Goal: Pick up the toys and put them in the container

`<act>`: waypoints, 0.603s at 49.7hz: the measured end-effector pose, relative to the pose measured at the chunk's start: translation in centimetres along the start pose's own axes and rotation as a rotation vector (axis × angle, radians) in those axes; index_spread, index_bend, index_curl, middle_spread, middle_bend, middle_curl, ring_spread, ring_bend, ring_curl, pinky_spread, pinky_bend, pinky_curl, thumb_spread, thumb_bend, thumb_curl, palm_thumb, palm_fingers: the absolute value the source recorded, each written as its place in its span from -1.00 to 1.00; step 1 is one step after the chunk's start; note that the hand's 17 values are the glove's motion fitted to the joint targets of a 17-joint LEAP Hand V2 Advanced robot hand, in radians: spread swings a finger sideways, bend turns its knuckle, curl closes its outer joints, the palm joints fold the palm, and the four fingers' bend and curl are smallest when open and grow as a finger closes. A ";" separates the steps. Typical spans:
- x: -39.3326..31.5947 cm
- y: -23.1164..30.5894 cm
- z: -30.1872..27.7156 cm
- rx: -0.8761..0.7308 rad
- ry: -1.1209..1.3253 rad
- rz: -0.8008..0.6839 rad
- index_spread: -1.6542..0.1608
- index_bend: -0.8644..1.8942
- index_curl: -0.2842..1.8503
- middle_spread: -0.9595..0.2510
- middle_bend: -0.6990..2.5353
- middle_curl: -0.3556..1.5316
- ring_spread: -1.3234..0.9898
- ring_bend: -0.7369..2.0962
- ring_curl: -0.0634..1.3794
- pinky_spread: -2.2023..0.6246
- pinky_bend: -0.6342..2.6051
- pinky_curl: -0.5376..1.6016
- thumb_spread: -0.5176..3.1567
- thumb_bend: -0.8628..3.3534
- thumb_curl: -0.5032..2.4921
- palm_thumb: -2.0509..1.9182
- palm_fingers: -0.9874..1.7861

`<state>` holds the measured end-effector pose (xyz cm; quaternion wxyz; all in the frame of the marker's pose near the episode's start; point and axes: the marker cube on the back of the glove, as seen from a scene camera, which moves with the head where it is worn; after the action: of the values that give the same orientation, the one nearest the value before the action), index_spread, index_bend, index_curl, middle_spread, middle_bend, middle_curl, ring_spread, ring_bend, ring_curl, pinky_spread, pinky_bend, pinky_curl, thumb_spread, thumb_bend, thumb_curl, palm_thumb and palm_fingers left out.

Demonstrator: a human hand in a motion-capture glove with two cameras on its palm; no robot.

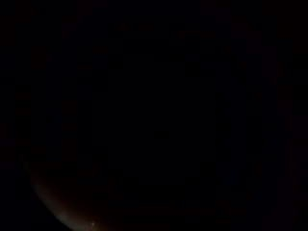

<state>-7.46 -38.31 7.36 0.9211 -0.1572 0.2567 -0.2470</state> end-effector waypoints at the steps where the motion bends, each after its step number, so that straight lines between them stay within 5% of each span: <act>1: -0.1 -0.2 0.1 0.004 -0.044 0.005 0.50 -0.35 -0.67 0.65 -0.51 -0.43 0.21 -0.41 -0.61 0.65 0.31 -0.16 -0.24 -0.61 -0.43 0.02 -0.62; 22: 0.7 -0.9 1.3 0.073 -0.185 -0.055 0.33 -0.12 -0.55 0.36 -0.39 -0.35 0.16 -0.37 -0.68 0.60 0.16 -0.23 -0.17 -0.60 -0.43 0.08 -0.21; 25: 0.6 -1.1 1.1 0.112 -0.224 -0.025 0.32 -0.03 -0.50 0.25 -0.35 -0.32 0.10 -0.27 -0.63 0.53 0.06 -0.27 -0.14 -0.59 -0.41 0.11 -0.03; 26: 0.6 -1.1 1.1 0.122 -0.225 -0.011 0.31 -0.06 -0.51 0.26 -0.37 -0.33 0.12 -0.34 -0.68 0.56 0.09 -0.26 -0.14 -0.60 -0.42 0.10 -0.12; 30: 1.9 -1.0 1.8 0.170 -0.109 0.025 0.32 -0.14 -0.53 0.12 -0.36 -0.32 -0.04 -0.03 -0.51 0.43 0.09 -0.25 -0.11 -0.56 -0.39 0.17 0.21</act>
<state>-5.42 -39.84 8.46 0.9467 -0.0885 0.1862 -0.2477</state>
